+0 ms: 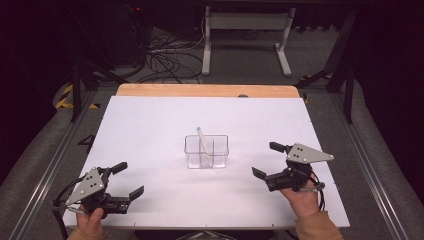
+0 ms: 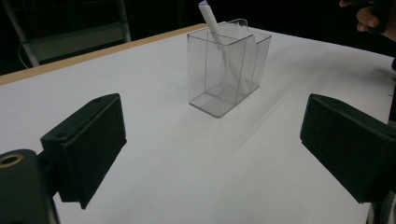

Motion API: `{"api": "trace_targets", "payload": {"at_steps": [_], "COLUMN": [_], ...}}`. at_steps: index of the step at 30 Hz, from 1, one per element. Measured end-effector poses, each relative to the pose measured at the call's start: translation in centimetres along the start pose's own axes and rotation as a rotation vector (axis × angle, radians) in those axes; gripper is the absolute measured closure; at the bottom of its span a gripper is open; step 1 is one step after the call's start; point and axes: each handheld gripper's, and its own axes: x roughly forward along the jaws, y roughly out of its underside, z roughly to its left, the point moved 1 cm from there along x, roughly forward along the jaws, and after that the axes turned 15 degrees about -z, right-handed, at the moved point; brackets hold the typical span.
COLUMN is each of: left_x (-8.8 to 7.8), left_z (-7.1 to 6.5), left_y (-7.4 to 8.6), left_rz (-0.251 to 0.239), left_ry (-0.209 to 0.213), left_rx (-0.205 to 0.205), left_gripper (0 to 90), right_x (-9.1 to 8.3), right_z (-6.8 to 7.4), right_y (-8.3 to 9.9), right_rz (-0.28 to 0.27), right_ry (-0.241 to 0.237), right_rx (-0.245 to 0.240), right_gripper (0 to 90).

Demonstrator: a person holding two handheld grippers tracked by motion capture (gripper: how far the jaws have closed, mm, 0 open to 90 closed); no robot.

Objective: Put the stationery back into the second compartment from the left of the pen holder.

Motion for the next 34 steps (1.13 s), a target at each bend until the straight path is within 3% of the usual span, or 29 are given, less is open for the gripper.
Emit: {"api": "trace_targets", "payload": {"at_steps": [7,14,19,23,25,28,30,34], "left_x": [0.0,0.0,0.1,0.2,0.3,0.3,0.3,0.3], "left_z": [0.0,-0.1,0.0,0.0,0.0,0.0,0.1,0.4], "left_y": [0.0,0.0,0.2,0.3,0.4,0.4,0.5,0.7], "left_rz": [0.001,-0.006,-0.007,0.011,0.013,0.016,0.015,0.009], "left_ry": [0.003,0.007,0.011,0.02,0.023,0.026,0.026,0.016], "left_rx": [0.003,0.0,-0.002,0.005,0.016,0.014,0.017,-0.016], "left_gripper": [7.6,7.6,7.3,7.7,7.8,8.0,8.0,8.0], "right_x": [-1.3,-2.4,-3.1,-3.4,-3.5,-3.7,-3.8,-3.8], "right_z": [-0.8,-1.2,-1.3,-1.1,-1.1,-1.4,-1.6,-1.8], "right_y": [2.1,4.2,5.8,7.4,7.6,6.9,6.6,6.7], "right_rz": [0.0,0.022,0.024,0.06,0.086,0.057,0.074,0.108], "right_ry": [0.013,0.028,0.052,0.058,0.058,0.055,0.065,0.093], "right_rx": [0.033,0.027,0.075,0.102,0.096,0.086,0.084,0.08], "right_gripper": [0.0,0.0,0.0,0.0,0.0,0.0,0.1,0.1]}}
